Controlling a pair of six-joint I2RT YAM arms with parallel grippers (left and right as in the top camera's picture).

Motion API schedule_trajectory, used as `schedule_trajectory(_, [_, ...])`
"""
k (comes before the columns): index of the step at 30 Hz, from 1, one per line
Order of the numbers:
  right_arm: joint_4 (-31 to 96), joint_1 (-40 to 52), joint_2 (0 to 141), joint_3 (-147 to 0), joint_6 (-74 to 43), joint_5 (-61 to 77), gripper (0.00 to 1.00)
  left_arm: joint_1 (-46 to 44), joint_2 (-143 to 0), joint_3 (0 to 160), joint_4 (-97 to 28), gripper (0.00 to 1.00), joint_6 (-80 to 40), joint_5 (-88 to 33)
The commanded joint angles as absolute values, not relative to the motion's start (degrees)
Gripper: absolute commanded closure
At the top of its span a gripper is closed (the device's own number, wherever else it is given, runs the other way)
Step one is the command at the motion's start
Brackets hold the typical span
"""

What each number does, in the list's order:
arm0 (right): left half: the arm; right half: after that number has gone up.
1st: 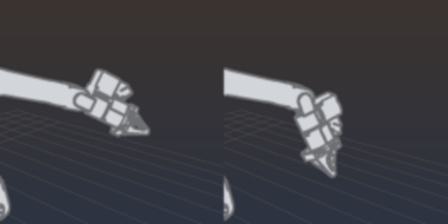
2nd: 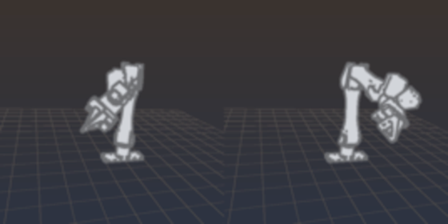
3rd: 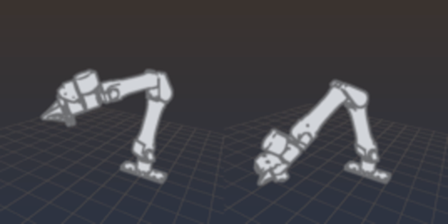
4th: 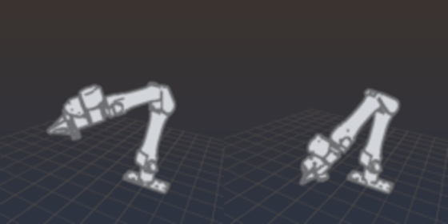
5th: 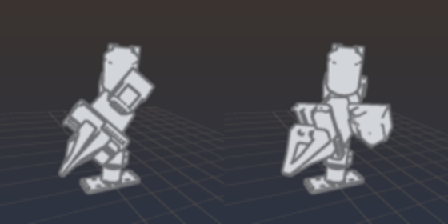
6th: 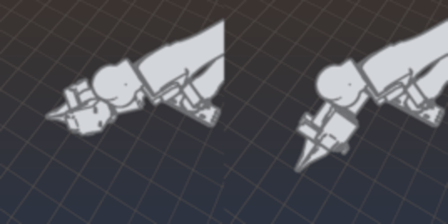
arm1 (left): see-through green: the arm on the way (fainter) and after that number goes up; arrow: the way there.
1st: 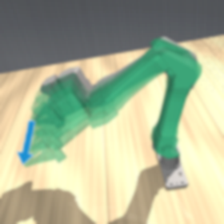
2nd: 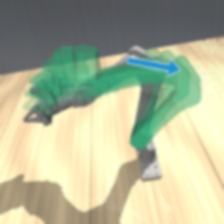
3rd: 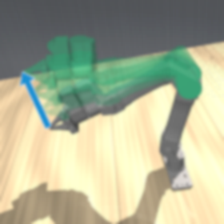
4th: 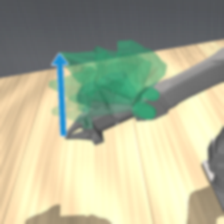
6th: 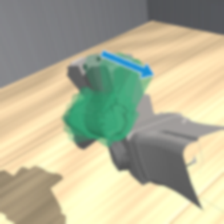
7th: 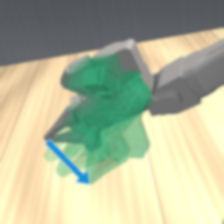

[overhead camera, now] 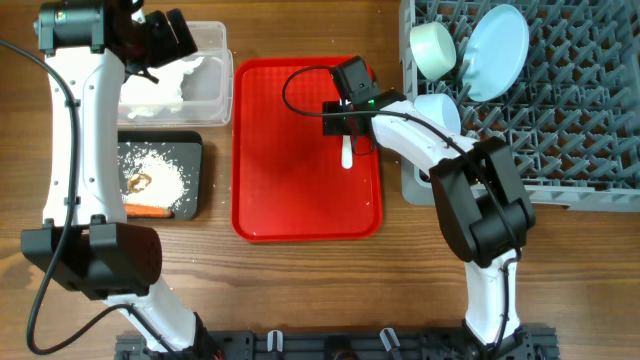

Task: Sort waste into correct bins and load items into the dishwasher rack
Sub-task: 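Grasp the white spoon with the right gripper and place it in the rack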

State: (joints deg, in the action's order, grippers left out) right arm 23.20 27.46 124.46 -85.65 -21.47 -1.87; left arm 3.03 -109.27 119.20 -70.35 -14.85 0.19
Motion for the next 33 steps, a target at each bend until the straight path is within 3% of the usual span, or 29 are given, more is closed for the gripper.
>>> schedule_trajectory(1, [22.28, 27.57, 130.65, -84.88, -22.61, -2.52, 0.36, 2.90, -109.30, 119.59, -70.35, 0.00, -15.90, 0.95])
schedule_trajectory(3, [21.39, 27.57, 131.79, -84.88, -22.57, -2.59, 0.46, 2.90, -109.30, 119.59, -70.39, 0.00, -15.92, 0.95])
schedule_trajectory(5, [21.28, 27.57, 132.62, -84.88, -22.50, -2.81, 0.65, 2.90, -109.30, 119.59, -70.72, 0.00, -15.92, 0.95])
schedule_trajectory(7, [21.74, 27.51, 132.73, -84.88, -22.46, -3.42, 0.78, 2.90, -109.30, 119.59, -71.44, 0.00, -15.92, 0.95])
schedule_trajectory(11, [23.70, 27.29, 132.62, -84.90, -22.41, -3.51, 0.96, 2.90, -109.30, 119.59, -71.66, 0.00, -15.92, 0.93])
schedule_trajectory(16, [29.06, 27.14, 125.75, -85.30, -18.94, 1.89, 0.96, 2.90, -109.30, 119.59, -71.64, 0.00, -15.92, 0.95])
schedule_trajectory(19, [34.35, 26.09, 111.13, -85.30, -14.55, 1.96, 0.96, 2.90, -109.30, 119.59, -71.64, 0.00, -15.92, 0.95])
schedule_trajectory(20, [39.11, 23.99, 98.02, -85.27, -11.20, -2.72, 0.96, 2.90, -109.30, 119.59, -71.64, 0.00, -15.90, 0.95])
schedule_trajectory(23, [42.89, 20.91, 89.89, -85.27, -8.95, -5.34, 0.96, 2.90, -109.30, 119.59, -71.64, 0.00, -15.90, 0.95])
schedule_trajectory(33, [50.96, -0.23, 86.56, -84.66, -3.97, -10.96, 0.96, 2.90, -109.30, 119.59, -71.18, 0.00, -15.90, 0.95])
